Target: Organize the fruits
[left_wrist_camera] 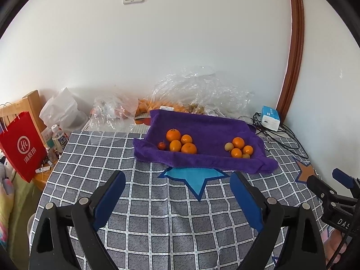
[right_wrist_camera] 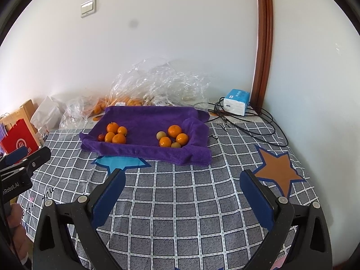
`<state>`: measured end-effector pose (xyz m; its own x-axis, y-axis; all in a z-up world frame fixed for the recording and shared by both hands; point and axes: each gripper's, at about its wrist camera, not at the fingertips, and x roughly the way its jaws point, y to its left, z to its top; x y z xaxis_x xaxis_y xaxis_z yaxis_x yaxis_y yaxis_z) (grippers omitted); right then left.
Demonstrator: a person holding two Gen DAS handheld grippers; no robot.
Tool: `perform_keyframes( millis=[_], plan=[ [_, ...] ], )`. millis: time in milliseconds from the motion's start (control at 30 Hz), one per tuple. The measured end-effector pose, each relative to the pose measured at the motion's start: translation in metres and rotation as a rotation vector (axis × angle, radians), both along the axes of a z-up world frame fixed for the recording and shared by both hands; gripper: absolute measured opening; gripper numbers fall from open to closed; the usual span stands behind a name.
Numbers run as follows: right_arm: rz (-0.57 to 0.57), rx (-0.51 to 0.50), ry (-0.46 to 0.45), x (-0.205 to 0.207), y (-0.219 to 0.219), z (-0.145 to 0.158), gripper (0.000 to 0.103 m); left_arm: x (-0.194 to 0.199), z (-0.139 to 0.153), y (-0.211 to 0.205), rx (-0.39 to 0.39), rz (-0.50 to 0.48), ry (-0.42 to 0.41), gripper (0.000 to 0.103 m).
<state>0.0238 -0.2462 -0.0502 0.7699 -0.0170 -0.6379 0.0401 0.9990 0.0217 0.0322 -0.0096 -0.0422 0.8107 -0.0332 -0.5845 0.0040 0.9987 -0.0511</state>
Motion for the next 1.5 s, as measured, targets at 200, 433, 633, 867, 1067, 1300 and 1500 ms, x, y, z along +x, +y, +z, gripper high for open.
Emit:
perform_keyframes(
  millis=[200, 433, 633, 867, 1067, 1300, 1500],
  plan=[
    [-0.002, 0.001, -0.002, -0.0007, -0.0008, 0.0002, 0.1, -0.0003, 0.0006, -0.0002, 0.002, 0.001, 0.0, 0.094],
    [-0.004, 0.005, -0.006, -0.0006, -0.0005, 0.0018, 0.1, -0.0002, 0.0018, 0.0005, 0.001, 0.001, 0.0, 0.094],
    [-0.001, 0.004, -0.008, -0.0016, 0.0008, 0.0026, 0.1, -0.0003, 0.0031, 0.0009, 0.001, 0.003, -0.002, 0.094],
    [-0.001, 0.002, -0.01, -0.0023, 0.0021, 0.0041, 0.1, -0.0006, 0.003, 0.0009, 0.001, 0.002, -0.001, 0.095],
    [-0.001, 0.01, -0.013, -0.0032, 0.0018, 0.0066, 0.1, -0.001, 0.0042, 0.0013, 0.001, 0.002, -0.002, 0.095],
    [0.0, 0.011, -0.016, -0.0041, 0.0018, 0.0073, 0.1, -0.001, 0.0052, 0.0016, 0.002, 0.002, -0.003, 0.095],
    [0.002, 0.008, -0.016, -0.0039, 0.0025, 0.0073, 0.1, -0.0004, 0.0079, 0.0013, 0.002, 0.002, -0.005, 0.095]
  ],
)
